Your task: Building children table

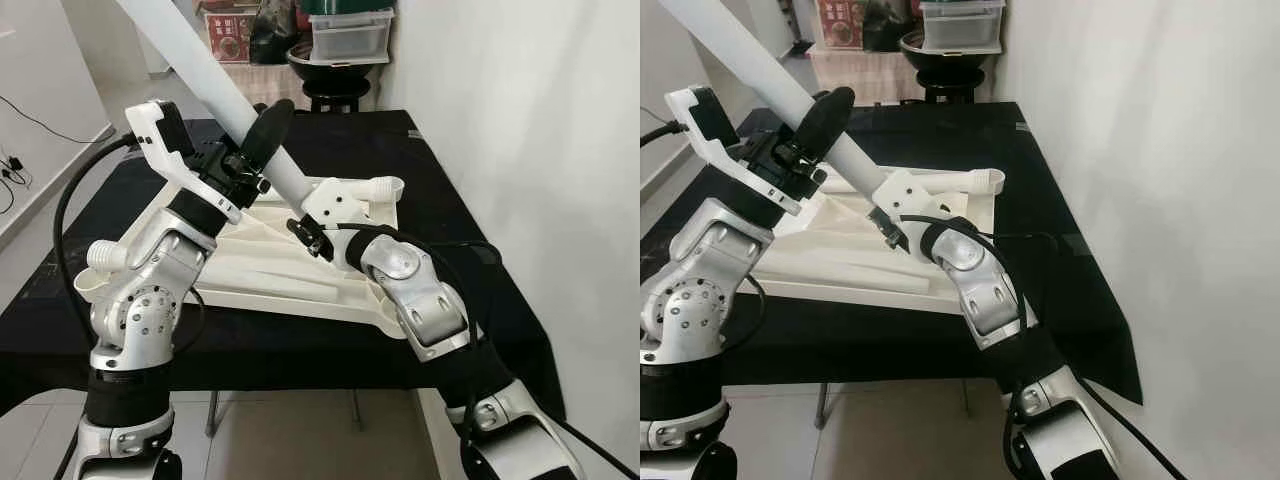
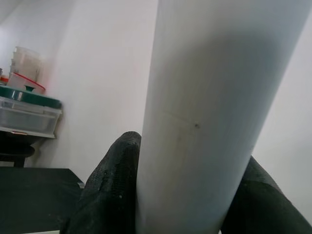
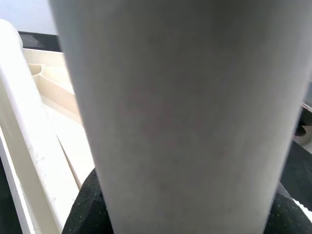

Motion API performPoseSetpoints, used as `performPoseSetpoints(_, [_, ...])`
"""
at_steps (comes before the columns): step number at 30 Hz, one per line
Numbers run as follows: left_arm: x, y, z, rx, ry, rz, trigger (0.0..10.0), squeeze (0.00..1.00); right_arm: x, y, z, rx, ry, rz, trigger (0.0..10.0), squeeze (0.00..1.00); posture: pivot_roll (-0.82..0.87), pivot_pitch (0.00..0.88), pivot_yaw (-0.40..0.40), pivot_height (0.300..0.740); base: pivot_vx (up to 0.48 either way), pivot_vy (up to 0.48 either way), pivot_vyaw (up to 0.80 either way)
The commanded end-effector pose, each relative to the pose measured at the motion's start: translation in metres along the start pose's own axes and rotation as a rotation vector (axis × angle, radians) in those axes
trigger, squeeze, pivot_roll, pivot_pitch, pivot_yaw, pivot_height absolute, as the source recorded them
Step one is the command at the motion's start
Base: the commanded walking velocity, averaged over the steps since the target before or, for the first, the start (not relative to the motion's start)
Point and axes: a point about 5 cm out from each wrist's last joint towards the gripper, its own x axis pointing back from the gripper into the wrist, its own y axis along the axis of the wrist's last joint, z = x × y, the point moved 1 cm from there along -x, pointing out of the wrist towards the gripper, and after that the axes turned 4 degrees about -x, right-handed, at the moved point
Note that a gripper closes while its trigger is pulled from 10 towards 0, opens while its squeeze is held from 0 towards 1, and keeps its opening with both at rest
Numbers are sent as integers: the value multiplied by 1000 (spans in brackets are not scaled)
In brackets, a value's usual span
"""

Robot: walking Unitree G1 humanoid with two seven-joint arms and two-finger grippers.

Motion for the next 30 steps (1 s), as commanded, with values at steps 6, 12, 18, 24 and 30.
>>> performPoseSetpoints(6, [-17,-13,-43,67,-225,25,10000,1000,-3,1,-11,-130,-81,-1,0,0,-43,11,34,740,0,0,0])
performPoseSetpoints(12, [12,-7,-8,1,-48,65,10000,1000,24,-14,-68,-315,-286,-66,0,0,-39,40,33,740,0,0,0])
performPoseSetpoints(18, [58,-12,12,-55,90,163,10000,1000,61,-31,-117,-409,-373,-122,0,0,-29,85,29,740,0,0,0])
performPoseSetpoints(24, [91,-40,3,-115,104,343,10000,1000,75,-21,-111,-460,-131,-250,10000,0,-16,131,30,740,0,0,0])
performPoseSetpoints(30, [134,-79,-29,-210,-4,605,10000,0,95,-38,-79,-322,283,-182,10000,0,-5,242,55,740,0,0,0])
